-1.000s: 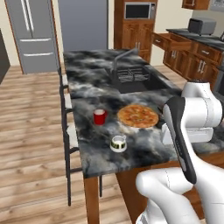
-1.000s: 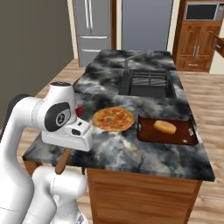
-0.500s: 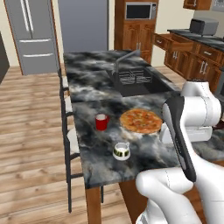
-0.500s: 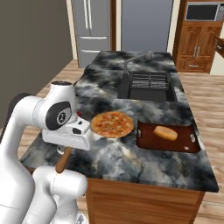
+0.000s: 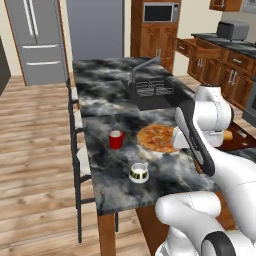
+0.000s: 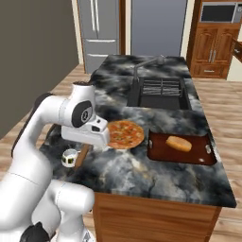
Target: Take the pizza cutter from the drawer on the left and place it on the dining counter for cutting.
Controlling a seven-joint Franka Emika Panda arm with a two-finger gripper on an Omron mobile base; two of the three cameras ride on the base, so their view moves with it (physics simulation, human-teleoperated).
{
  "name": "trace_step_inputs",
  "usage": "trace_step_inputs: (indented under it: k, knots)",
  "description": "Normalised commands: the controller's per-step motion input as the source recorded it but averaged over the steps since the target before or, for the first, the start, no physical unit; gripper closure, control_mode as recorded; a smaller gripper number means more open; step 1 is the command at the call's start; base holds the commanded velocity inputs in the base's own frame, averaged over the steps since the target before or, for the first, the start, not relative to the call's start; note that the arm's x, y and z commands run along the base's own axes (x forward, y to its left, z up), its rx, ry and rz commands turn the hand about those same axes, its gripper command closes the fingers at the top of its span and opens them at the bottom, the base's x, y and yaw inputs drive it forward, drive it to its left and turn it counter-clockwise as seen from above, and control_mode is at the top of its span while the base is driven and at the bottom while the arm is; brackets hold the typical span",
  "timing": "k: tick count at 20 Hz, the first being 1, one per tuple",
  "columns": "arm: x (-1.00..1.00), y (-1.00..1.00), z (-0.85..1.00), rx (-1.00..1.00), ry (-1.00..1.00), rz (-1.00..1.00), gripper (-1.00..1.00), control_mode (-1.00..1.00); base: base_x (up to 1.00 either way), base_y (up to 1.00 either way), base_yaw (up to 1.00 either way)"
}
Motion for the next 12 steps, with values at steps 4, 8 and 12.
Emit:
trace_step_inputs:
  k: [4,8,12]
  knots:
    - [0.88,-0.09,-0.44,0.02,0.00,0.04,1.00,-1.00,0.00,0.00,0.00]
    - [0.68,-0.14,-0.58,0.00,0.00,0.20,1.00,-1.00,0.00,0.00,0.00]
    - [0.21,-0.06,-0.44,0.00,0.00,0.43,1.00,-1.00,0.00,0.00,0.00]
